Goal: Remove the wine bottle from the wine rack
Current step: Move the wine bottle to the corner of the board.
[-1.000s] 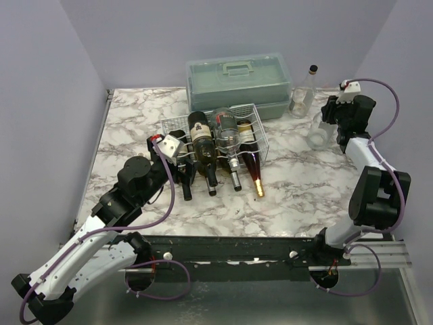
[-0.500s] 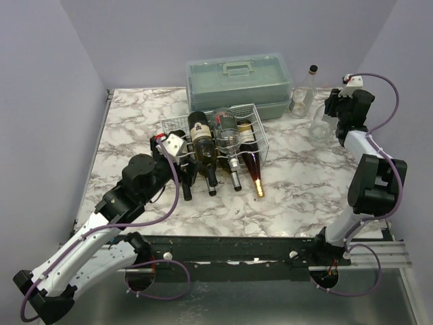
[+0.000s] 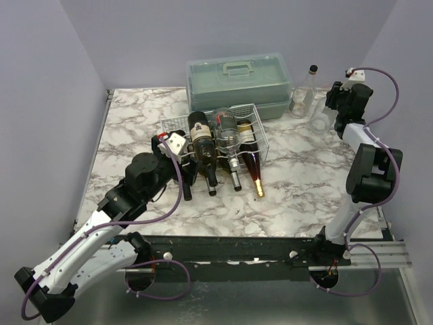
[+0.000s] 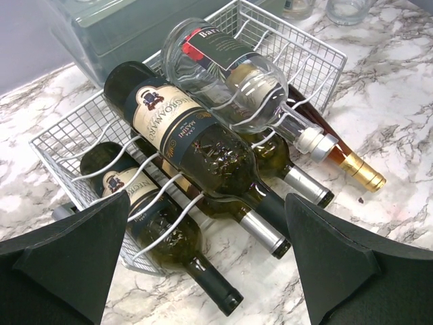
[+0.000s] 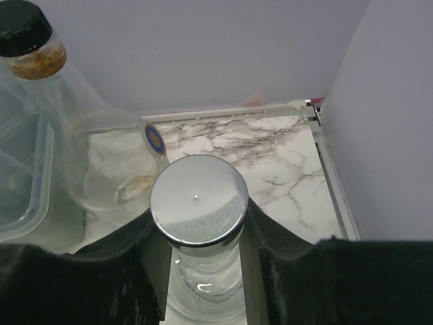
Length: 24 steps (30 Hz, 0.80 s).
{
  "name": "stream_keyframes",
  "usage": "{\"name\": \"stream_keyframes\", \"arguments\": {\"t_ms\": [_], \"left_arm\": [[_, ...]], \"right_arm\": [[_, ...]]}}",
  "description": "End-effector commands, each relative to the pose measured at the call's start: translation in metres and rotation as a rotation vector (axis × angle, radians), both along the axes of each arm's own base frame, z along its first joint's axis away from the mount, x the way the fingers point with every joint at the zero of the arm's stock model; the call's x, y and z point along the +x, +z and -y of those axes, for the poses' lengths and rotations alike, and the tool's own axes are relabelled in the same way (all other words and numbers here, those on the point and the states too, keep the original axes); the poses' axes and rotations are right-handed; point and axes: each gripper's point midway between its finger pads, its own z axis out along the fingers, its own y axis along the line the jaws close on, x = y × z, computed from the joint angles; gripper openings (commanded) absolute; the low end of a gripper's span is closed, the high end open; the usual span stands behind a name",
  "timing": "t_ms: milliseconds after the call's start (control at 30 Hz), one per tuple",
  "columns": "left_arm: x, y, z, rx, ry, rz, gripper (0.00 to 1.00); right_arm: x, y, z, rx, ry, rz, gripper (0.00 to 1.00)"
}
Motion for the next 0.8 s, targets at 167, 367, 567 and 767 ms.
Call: {"name": "stream_keyframes", "arguments": {"t_ms": [167,367,567,767], "left_arm": [[0.005,0.003,-0.003,0.017,0.023,0.01,0.99],[0.005,0.002,-0.004,0.021,0.024,0.008,0.99],[0.005,0.002,-0.003,0.022,0.022,0.008,0.99],[0.005,0.003,-0.004,0.02,0.022,0.011,0.99]], "right_arm": [[0.027,0.102,0.025,-0.057,-0.089,0.319,0.01],[0.033,0.097,0.03,-0.056,-0.114,0.322,0.06],[0.034,0.093,0.031,-0.059,-0.118,0.321,0.23],[0.03,0.094,0.031,-0.064,-0.118,0.322,0.42]]}}
